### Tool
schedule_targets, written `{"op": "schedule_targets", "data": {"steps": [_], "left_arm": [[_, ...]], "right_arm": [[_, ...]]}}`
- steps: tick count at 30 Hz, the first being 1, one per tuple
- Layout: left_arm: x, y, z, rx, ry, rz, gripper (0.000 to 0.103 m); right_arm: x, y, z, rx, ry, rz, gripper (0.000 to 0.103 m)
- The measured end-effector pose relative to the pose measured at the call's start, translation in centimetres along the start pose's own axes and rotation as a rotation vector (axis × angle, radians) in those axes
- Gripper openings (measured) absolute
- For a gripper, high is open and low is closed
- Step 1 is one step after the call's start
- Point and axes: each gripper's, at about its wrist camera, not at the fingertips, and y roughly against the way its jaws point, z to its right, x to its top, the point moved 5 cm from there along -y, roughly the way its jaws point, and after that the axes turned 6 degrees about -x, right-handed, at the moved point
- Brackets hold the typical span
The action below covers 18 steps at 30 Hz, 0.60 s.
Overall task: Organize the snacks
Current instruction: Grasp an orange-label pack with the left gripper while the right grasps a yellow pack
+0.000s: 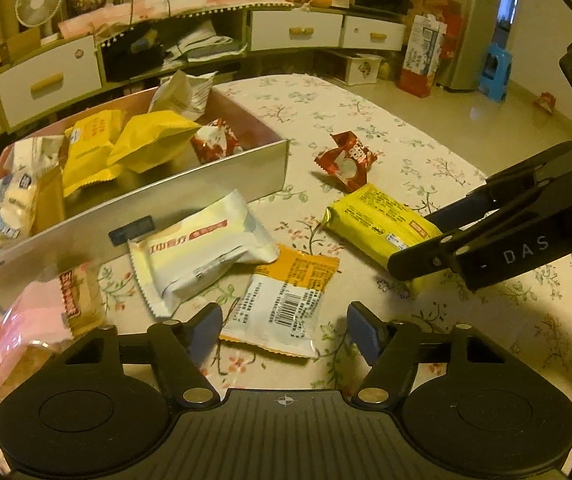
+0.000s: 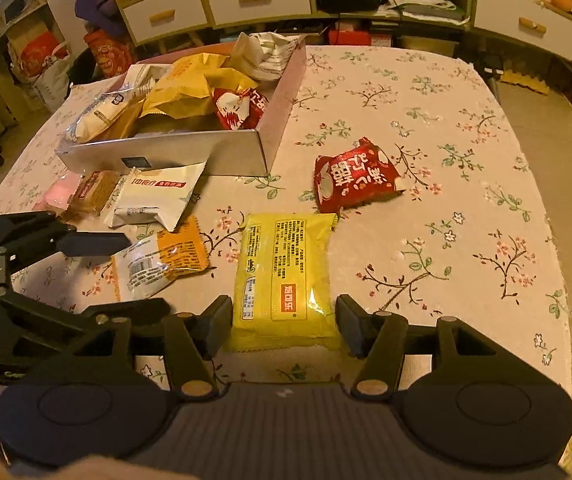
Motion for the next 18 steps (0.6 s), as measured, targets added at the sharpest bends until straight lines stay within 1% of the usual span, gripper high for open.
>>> {"op": "schedule_targets", "data": {"steps": [5, 10, 12, 16, 18], "left_arm": [[0.3, -0.3, 0.0, 0.022, -0.003, 0.007, 0.059], [0.41, -0.56, 0.39, 0.035, -0.034, 0.0, 0.057], [0.53, -0.66, 0.6, 0.025, -0.042, -0.007, 0.057], [0.82, -0.67, 0.8, -0.016, -0.035, -0.03, 0.057], [0.96, -0.71, 0.84, -0.028, -0.028, -0.034, 0.059]], "right_arm": [[-0.05, -0.17, 0.33, 0.005, -0.016, -0.005, 0.058], [-0.09, -0.37, 0.12, -0.009, 0.0, -0.001, 0.06], [-0.11, -0.44, -0.04, -0.017, 0.013, 0.0, 0.06], [-0.11, -0.44, -0.12, -0.021, 0.025, 0.002, 0.06], [-0.06, -0.47, 0.01, -0.023, 0.021, 0.005, 0.06]]}}
